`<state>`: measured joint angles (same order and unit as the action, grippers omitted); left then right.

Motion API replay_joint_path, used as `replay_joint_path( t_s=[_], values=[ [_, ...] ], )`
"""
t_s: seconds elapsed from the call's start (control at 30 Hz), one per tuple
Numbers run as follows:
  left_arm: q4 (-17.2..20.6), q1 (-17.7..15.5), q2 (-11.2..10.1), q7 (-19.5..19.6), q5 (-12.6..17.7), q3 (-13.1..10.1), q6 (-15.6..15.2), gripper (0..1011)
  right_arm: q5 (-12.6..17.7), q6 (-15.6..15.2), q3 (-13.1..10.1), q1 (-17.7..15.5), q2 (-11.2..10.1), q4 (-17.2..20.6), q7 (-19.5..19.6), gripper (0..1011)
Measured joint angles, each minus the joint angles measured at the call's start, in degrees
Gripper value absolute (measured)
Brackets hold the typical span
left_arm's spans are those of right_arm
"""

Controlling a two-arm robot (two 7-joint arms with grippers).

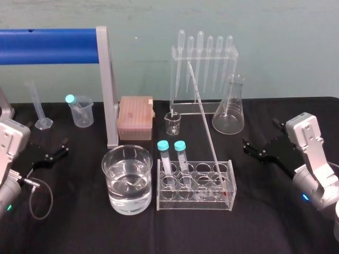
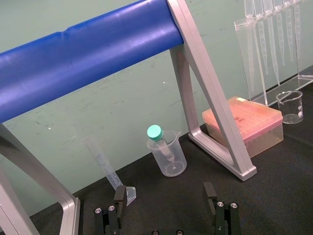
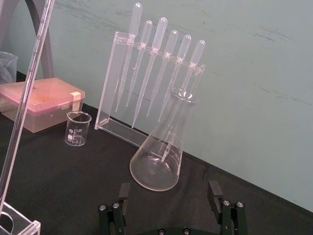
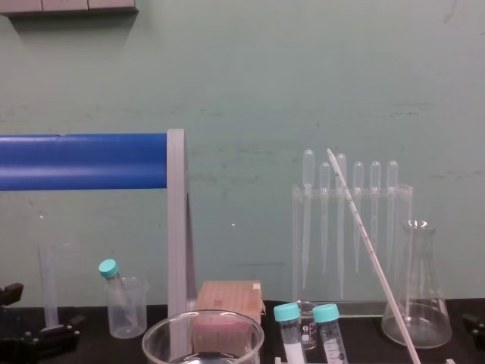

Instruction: Hold the thermometer with one hand and immerse one end into the beaker, then reinsert it into the test tube rack.

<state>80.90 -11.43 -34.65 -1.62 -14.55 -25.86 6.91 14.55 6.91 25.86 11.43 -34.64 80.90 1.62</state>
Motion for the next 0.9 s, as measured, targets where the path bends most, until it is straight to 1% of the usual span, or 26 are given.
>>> replay_joint_path(
  t_s=[0.9],
  values=[
    [0.0, 0.0, 0.0, 0.0, 0.0, 0.0, 0.0, 1008, 0.0, 0.0, 0.0, 0.0, 0.0, 0.0, 0.0, 1003]
  ],
)
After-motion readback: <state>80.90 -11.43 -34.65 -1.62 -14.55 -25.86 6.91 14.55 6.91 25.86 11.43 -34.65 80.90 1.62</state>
